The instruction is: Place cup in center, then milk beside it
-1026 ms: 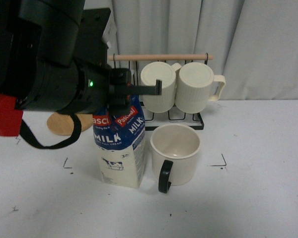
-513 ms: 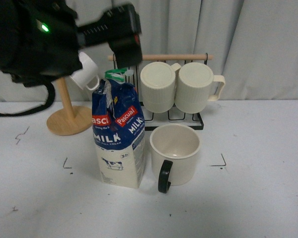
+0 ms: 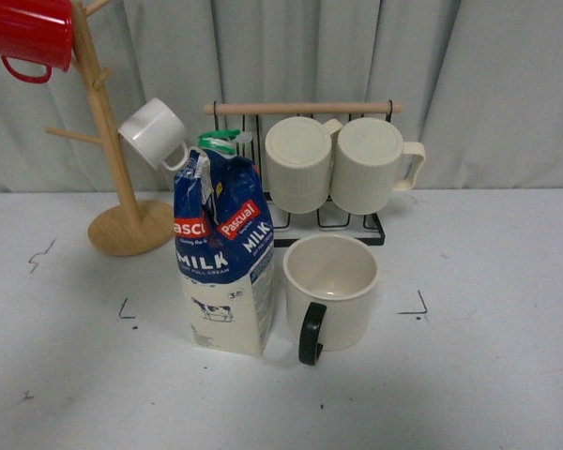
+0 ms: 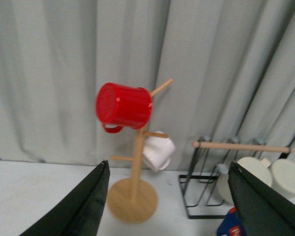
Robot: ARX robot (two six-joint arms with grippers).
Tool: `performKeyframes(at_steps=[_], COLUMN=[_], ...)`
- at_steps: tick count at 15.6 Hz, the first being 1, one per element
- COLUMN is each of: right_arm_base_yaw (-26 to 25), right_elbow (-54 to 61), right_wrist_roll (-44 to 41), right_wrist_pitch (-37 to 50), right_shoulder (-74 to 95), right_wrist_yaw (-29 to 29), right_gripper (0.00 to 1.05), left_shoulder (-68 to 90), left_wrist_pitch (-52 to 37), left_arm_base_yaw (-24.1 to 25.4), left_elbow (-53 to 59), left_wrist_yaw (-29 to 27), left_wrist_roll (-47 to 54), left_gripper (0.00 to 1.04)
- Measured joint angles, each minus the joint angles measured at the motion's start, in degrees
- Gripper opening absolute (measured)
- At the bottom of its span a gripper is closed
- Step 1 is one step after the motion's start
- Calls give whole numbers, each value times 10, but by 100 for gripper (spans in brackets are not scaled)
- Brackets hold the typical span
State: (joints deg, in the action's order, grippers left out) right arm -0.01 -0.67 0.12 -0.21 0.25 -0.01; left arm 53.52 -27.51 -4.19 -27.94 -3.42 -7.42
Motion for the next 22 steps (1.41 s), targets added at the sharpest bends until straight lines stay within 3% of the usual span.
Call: performKeyframes(at_steps=[2, 6, 13, 22], right_arm_base_yaw=[0, 0, 0, 0], right_elbow=[0, 0, 0, 0], right_wrist_roll=[0, 0, 0, 0], right_wrist_pitch=[0, 0, 0, 0], right_shoulder=[0, 0, 0, 0], right_wrist_yaw=[0, 0, 0, 0], right_gripper=[98, 98, 98, 98], left_shoulder=[-42, -115, -238, -278], left_wrist_pitch=[-17, -29, 25, 52], left_arm_base_yaw=[37, 42, 42, 42], left_elbow=[76, 159, 237, 249], left_wrist_yaw=[30, 33, 33, 33], left_wrist_roll=[50, 64, 66, 66], left_gripper=[50, 2, 2, 2])
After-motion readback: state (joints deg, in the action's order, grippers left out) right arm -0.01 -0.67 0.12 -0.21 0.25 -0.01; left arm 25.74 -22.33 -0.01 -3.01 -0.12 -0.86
